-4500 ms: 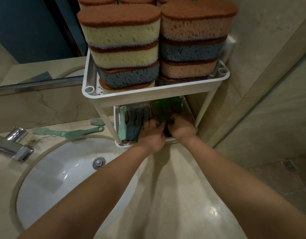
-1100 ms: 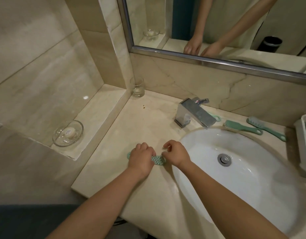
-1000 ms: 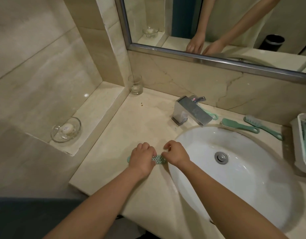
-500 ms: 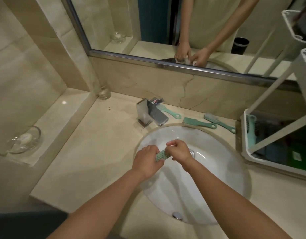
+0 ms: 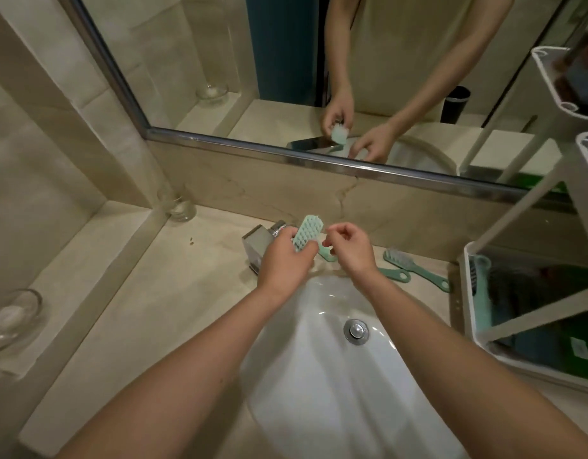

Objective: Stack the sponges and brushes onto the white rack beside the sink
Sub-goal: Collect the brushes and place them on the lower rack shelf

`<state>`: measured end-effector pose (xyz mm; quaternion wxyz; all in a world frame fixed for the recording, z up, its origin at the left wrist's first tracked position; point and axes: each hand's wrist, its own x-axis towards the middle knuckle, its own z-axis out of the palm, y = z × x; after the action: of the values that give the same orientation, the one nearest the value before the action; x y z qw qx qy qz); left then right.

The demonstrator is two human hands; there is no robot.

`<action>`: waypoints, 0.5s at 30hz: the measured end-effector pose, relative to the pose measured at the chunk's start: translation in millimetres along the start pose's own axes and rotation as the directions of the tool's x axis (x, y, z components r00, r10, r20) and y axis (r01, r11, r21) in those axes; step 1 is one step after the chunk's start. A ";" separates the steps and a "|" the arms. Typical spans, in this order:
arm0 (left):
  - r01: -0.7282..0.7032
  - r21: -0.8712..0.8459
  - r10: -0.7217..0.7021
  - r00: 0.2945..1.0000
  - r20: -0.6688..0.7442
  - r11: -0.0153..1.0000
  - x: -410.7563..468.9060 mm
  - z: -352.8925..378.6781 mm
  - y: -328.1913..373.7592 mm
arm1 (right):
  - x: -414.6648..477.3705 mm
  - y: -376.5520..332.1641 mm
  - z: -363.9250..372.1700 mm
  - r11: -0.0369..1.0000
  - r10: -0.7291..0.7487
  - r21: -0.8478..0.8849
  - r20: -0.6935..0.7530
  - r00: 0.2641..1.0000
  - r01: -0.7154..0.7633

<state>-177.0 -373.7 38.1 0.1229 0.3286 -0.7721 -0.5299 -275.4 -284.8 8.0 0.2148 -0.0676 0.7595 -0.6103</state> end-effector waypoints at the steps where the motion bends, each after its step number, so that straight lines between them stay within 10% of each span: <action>1: 0.000 -0.013 0.000 1.000 0.028 1.000 6.7 -2.2 3.1 | 8.9 2.3 3.9 0.996 -0.017 -0.092 0.012 1.000 0.018; 7: 0.023 0.052 -0.028 0.996 0.080 0.998 42.9 -12.4 0.6 | 46.6 19.7 23.8 0.672 0.038 -0.737 0.142 0.989 0.079; 15: 0.080 -0.087 -0.069 0.991 0.116 0.993 62.7 -19.4 -11.9 | 70.8 31.6 42.4 0.347 0.086 -0.931 0.151 0.985 0.112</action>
<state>-209.2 -430.7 25.4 0.0741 0.3207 -0.7398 -0.5868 -316.7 -340.9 -46.4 0.1977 -0.2370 0.9493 -0.0598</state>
